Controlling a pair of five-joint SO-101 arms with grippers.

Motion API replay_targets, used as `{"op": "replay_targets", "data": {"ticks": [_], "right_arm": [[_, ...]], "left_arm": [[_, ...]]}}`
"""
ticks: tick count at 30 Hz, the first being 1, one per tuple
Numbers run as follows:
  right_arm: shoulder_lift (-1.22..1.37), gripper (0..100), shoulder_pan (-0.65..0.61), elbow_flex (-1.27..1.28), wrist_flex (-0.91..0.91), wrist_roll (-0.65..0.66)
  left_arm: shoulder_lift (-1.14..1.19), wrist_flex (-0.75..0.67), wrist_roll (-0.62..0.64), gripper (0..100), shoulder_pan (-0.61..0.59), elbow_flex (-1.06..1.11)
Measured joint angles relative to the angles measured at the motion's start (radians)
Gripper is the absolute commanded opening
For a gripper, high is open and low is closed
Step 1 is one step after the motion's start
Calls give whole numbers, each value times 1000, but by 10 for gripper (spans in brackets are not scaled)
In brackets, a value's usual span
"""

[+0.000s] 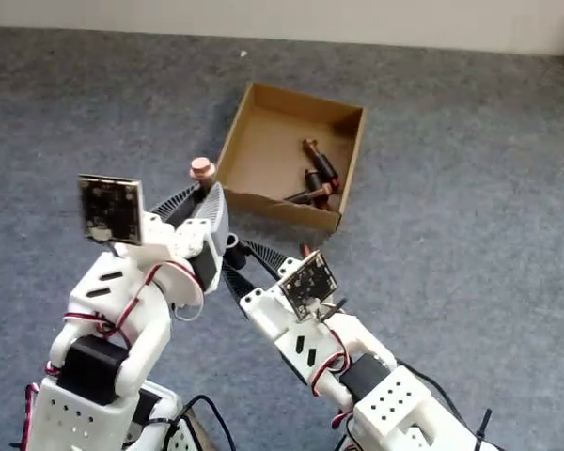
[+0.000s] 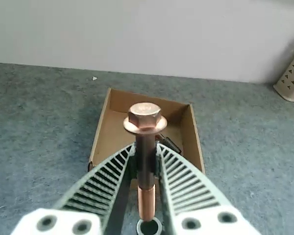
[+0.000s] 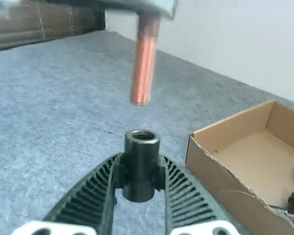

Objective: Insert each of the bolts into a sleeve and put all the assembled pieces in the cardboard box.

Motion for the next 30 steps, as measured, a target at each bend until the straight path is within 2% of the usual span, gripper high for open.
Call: {"op": "replay_targets", "data": {"ticks": [8,16,22,30], "right_arm": [[-28,4,-2,12,-8,0],[-313,4,-44,112,-6,34],[-436,4,-44,114,153,35],[-446,4,-44,114,170,35]], "left_arm": [[-2,-23,-6,7,11,37],[0,-71,-9,7,9,101],[0,-71,-9,7,6,103],[0,-61,-11,7,8,63]]}}
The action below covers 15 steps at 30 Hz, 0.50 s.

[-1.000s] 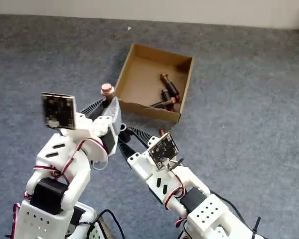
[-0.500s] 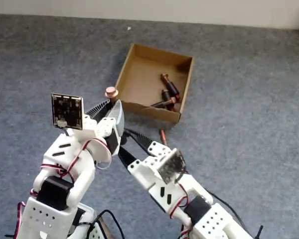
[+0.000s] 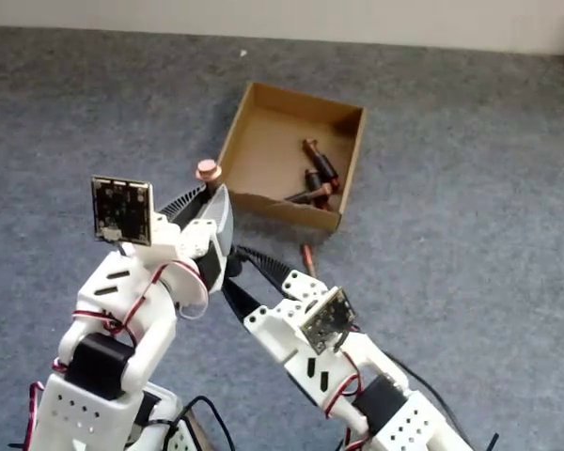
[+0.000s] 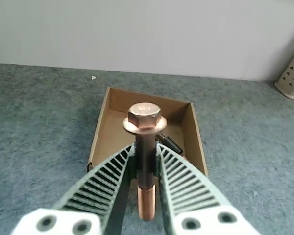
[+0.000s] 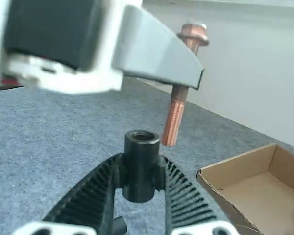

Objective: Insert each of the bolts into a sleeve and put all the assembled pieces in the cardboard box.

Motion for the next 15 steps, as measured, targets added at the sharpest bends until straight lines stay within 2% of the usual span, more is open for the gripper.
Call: {"op": "replay_targets", "data": {"ticks": [7,15], "right_arm": [[0,4,0,0,0,0],[0,4,2,2,0,0]], "left_arm": [[-37,164,0,7,34,-91],[-269,192,-11,7,92,-55]]}}
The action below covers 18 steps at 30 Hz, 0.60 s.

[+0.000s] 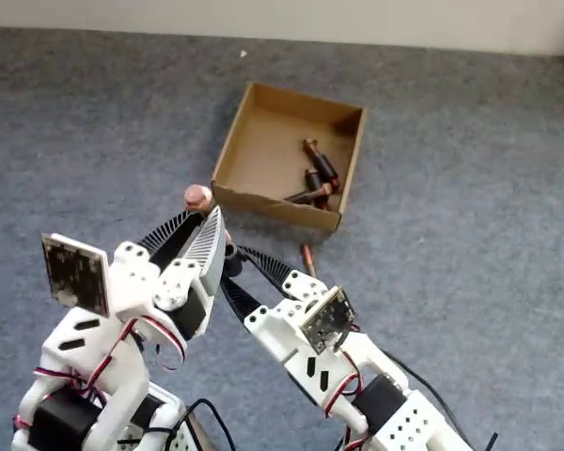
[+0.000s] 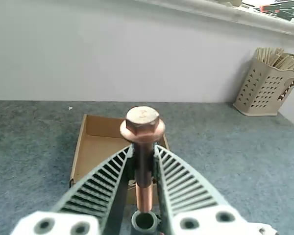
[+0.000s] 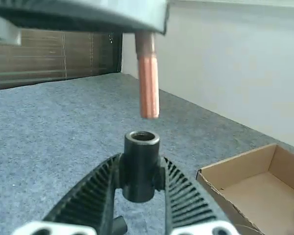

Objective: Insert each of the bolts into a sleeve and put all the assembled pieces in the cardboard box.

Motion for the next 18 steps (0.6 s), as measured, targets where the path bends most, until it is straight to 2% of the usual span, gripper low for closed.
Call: {"op": "replay_targets", "data": {"ticks": [7,18], "right_arm": [[0,4,-2,0,0,0],[0,4,-3,0,0,0]], "left_arm": [[-75,-14,-44,7,3,32],[-92,43,-68,8,12,80]]}}
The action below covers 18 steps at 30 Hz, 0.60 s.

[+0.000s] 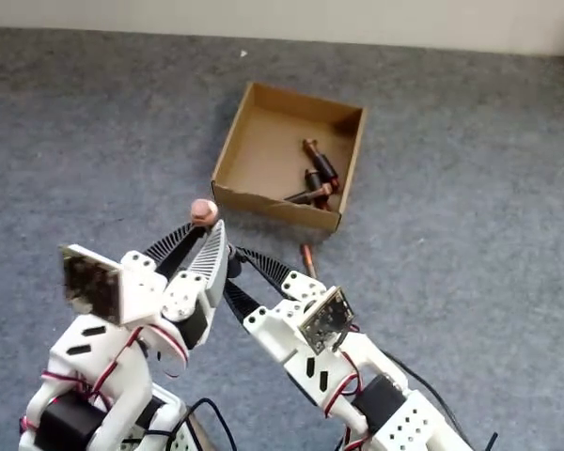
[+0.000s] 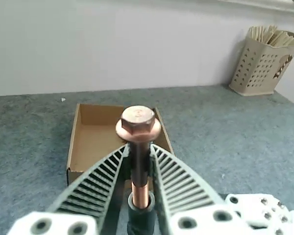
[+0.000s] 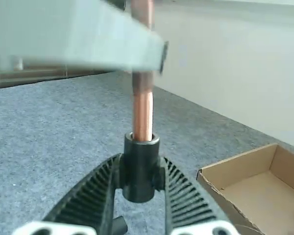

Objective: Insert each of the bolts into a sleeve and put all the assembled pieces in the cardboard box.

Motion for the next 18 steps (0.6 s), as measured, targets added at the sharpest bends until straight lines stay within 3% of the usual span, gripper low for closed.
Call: {"op": "replay_targets", "data": {"ticks": [9,15,18], "right_arm": [[0,4,6,0,2,-2],[0,4,35,0,6,-2],[2,4,51,0,6,-2]], "left_arm": [[-2,0,-75,21,66,101],[-2,5,-150,215,87,130],[-5,21,-124,245,68,130]]}}
